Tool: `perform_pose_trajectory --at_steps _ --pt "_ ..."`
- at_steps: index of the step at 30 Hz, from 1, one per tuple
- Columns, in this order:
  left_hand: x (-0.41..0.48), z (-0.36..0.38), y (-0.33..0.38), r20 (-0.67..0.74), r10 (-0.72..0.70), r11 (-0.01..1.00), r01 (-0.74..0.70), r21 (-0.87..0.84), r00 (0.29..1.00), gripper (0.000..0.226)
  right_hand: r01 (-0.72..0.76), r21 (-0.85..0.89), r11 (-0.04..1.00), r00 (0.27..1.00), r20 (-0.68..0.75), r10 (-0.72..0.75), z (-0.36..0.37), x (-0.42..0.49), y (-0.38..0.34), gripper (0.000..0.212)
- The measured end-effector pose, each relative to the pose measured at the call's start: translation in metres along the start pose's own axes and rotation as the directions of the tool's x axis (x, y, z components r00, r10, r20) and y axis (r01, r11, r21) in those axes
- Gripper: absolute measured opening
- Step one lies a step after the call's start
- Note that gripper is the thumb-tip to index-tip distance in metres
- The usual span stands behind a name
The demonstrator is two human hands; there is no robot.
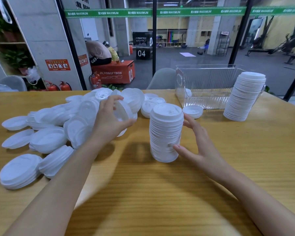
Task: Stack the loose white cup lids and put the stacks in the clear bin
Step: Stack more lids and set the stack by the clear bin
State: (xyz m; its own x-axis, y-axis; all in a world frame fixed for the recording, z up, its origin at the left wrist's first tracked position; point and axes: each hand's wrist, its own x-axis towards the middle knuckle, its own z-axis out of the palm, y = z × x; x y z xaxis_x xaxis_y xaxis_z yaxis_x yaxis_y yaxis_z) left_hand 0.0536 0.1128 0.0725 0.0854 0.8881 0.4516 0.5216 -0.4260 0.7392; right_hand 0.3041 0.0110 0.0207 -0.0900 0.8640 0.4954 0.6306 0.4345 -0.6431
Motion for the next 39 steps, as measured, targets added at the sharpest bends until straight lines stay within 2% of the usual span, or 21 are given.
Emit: perform_pose_trajectory --at_steps 5,8,10,12,16,22,27,32,39 --pt "-0.009 0.002 0.022 -0.035 0.039 0.967 -0.046 -0.251 0.999 0.076 0.006 -0.003 1.0 1.0 -0.003 -0.006 0.0 0.0 0.0 0.086" --pt "-0.015 0.007 0.037 -0.06 0.043 0.904 -0.065 -0.422 0.997 0.075 0.018 -0.002 1.0 1.0 -0.004 -0.018 -0.001 0.0 -0.002 0.083" --pt "-0.018 0.014 0.045 -0.034 0.047 0.862 -0.058 -0.504 0.998 0.069 0.023 -0.002 1.0 1.0 -0.004 -0.023 -0.002 -0.001 -0.003 0.081" --pt "-0.019 0.022 0.052 0.053 0.062 0.846 -0.024 -0.533 0.997 0.067 0.017 0.0 1.0 1.0 -0.004 -0.017 -0.002 -0.001 -0.004 0.08" --pt "-0.023 0.039 0.06 0.205 0.078 0.841 0.046 -0.539 0.976 0.067 0.015 -0.013 1.0 1.0 -0.006 -0.015 -0.002 0.0 -0.004 0.08" --pt "-0.025 0.046 0.053 0.268 0.081 0.866 0.066 -0.495 0.96 0.065 -0.004 -0.014 1.0 1.0 0.001 0.004 -0.001 -0.001 -0.003 0.086" --pt "-0.025 0.048 0.051 0.291 0.089 0.87 0.069 -0.489 0.953 0.065 -0.016 -0.007 1.0 1.0 0.0 0.016 -0.001 -0.001 -0.005 0.079" --pt "-0.027 0.048 0.048 0.279 0.085 0.877 0.061 -0.476 0.957 0.072 -0.023 -0.015 1.0 1.0 0.009 0.024 -0.002 -0.001 -0.006 0.087" --pt "-0.03 0.047 0.044 0.275 0.099 0.884 0.042 -0.465 0.956 0.077 -0.037 -0.019 0.999 0.999 0.022 0.037 -0.002 -0.001 -0.008 0.086"
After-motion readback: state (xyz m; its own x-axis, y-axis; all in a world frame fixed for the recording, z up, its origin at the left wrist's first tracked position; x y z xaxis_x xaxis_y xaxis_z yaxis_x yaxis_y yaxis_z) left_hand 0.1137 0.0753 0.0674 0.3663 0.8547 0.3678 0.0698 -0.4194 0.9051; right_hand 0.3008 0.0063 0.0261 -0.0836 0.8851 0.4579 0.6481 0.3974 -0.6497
